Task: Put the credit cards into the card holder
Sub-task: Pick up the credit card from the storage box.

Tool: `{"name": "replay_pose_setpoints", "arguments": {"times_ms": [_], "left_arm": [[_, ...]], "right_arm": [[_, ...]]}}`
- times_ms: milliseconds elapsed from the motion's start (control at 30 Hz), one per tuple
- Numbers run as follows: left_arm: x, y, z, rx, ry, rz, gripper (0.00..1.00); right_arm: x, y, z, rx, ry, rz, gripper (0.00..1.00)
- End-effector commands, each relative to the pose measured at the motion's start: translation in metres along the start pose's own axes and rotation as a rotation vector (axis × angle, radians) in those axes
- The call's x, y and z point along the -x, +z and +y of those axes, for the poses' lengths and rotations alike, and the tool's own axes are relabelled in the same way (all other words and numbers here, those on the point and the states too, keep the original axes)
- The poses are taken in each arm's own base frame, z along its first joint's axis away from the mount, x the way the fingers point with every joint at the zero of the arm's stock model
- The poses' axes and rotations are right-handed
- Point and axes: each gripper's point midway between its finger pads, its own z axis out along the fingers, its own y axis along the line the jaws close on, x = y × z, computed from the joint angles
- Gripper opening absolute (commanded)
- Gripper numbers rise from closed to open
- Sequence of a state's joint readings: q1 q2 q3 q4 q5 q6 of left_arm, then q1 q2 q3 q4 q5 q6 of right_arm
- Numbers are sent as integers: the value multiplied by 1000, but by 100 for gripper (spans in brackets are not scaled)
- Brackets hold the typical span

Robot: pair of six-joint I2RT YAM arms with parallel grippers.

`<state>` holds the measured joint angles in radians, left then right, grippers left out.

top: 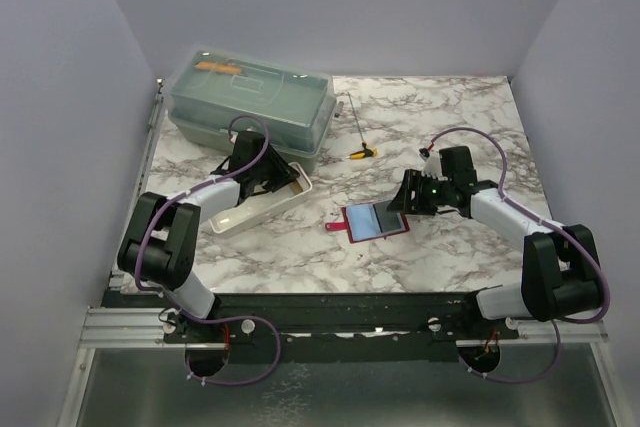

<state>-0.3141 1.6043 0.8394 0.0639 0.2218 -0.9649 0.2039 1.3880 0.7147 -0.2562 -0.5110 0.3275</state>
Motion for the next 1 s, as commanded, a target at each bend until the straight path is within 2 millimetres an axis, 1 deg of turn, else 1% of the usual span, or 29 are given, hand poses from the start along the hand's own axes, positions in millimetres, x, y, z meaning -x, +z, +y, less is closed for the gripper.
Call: {"name": "replay_pose_setpoints", "arguments": {"times_ms": [0,200,367,533,567,700,767,900,967], "left_arm": [[14,-8,-27,-76,19,-32,32],[15,-14,-28,-71,24,-38,23],[17,-17,-29,-63,25,-44,14],[17,-21,-32,-61,22,-40,1],[16,-22,-32,-60,19,-36,0],[9,-30,-29,-33,-4,7,0],[5,-33,-24,-6,-21,29,0],[2,-44,-17,40,-48,56,0],[3,-52,-18,42,-48,57,0]], "right_arm": [[-4,2,3,16,-17,20,60],[-4,2,3,17,-15,22,60],[-4,2,2,16,-16,21,60],[-5,2,2,16,-15,23,60],[-4,2,2,15,-15,21,60],[-5,1,3,16,-14,21,60],[-5,1,4,20,-14,22,60],[-6,2,5,27,-12,27,60],[-6,1,5,29,-14,26,60]]}}
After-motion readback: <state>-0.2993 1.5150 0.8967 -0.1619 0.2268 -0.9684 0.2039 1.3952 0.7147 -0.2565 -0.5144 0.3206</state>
